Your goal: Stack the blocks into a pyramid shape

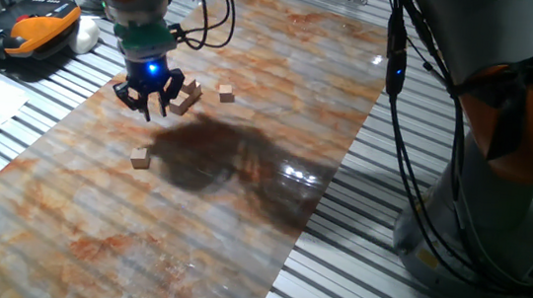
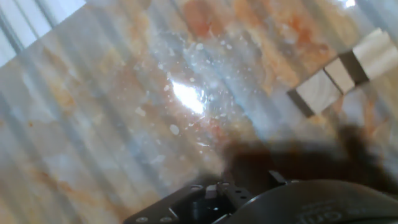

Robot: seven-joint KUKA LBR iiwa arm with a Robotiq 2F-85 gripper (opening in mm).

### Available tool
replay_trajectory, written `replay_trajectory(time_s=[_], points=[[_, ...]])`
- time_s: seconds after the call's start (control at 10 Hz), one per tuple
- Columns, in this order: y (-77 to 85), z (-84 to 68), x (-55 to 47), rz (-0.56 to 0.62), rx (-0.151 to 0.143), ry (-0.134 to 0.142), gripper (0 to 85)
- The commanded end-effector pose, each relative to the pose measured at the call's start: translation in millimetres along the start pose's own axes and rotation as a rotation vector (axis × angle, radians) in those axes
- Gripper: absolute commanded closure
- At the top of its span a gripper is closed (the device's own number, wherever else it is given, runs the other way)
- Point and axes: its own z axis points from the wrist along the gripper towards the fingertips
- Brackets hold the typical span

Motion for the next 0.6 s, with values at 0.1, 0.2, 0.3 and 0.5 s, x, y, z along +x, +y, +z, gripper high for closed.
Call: replay_trajectory(time_s=[0.1,0.2,0.3,0.5], points=[[6.2,1.8,6.9,0.136,0.016,-0.009,51.0],[9.1,3.4,10.8,0.171,0.014,-0.008,51.0],[12.5,5.9,16.0,0.206,0.015,-0.011,51.0],[22.5,11.2,29.4,0.258,0.050,-0.033,51.0]])
